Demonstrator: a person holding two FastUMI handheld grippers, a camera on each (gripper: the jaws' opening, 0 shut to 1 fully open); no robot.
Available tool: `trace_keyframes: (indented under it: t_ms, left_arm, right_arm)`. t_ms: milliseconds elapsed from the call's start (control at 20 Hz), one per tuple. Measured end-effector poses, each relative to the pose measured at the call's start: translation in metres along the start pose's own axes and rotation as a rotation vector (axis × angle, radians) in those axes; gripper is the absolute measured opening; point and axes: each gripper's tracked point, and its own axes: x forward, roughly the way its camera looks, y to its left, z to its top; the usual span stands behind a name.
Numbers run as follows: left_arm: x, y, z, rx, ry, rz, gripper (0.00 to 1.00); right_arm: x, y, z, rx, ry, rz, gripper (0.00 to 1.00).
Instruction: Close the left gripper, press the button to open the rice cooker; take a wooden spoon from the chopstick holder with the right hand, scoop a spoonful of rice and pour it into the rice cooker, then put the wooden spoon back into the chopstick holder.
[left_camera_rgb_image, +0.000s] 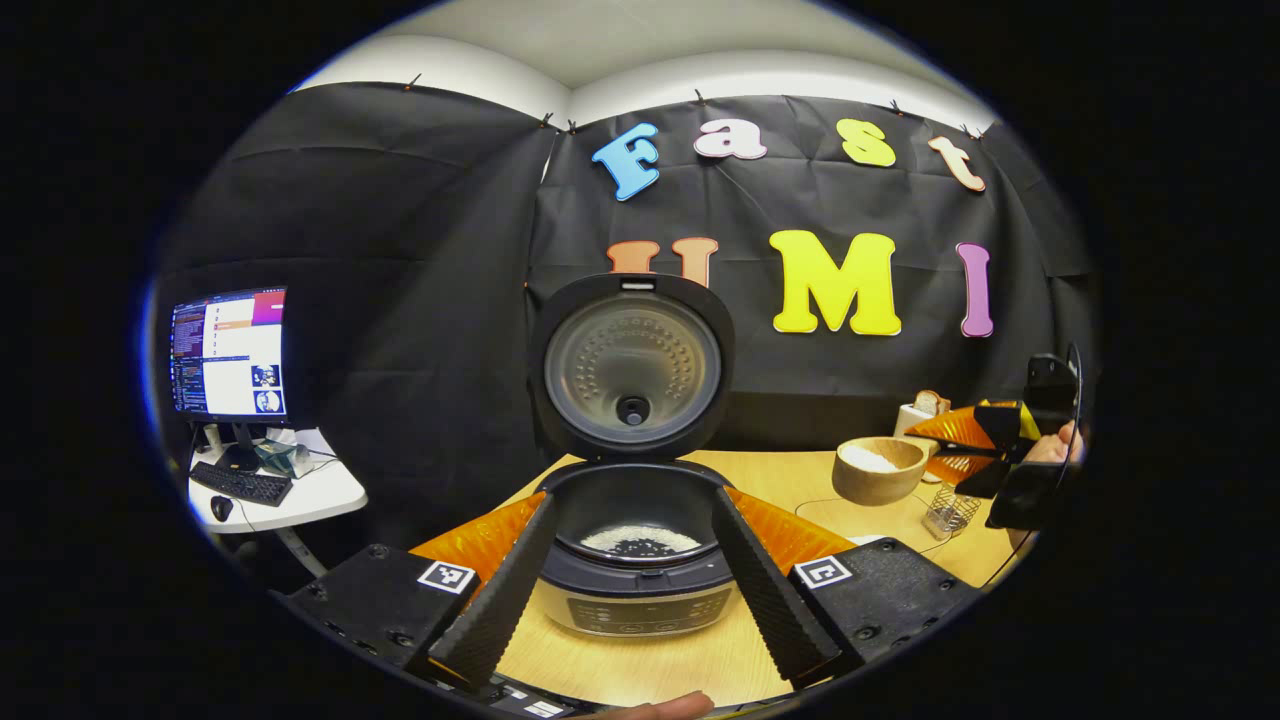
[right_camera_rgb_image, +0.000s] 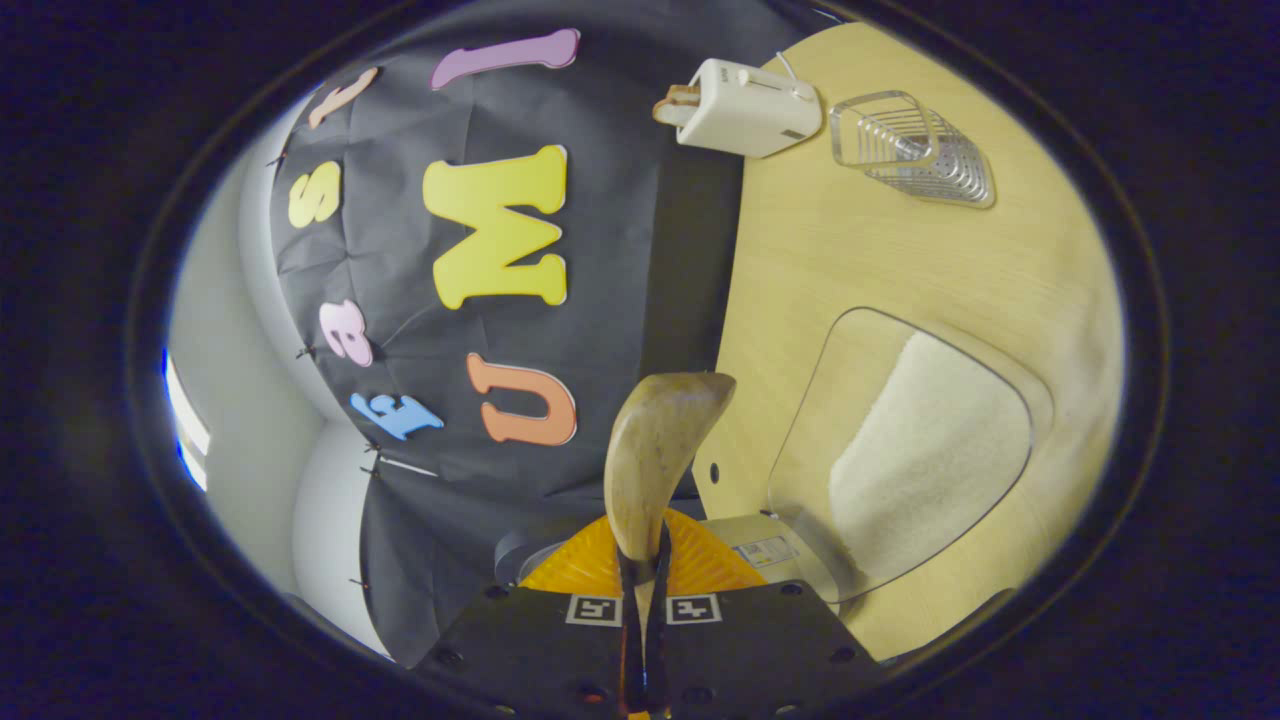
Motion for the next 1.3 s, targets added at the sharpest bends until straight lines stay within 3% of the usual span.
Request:
trace_keyframes:
  t_ms: [400, 750, 1300]
  left_arm:
    - [0.0, 0.025, -0.007, -0.011, 0.025, 0.019, 1.0]
    - [0.004, 0.047, -0.016, -0.011, 0.049, 0.054, 1.0]
    - [0.009, 0.059, -0.024, -0.018, 0.08, 0.085, 1.0]
  right_arm:
    - [0.062, 0.033, -0.074, -0.175, 0.09, -0.059, 0.01]
    - [0.107, 0.04, -0.123, -0.475, 0.097, -0.181, 0.02]
    - [0.133, 0.047, -0.14, -0.919, 0.083, -0.304, 0.02]
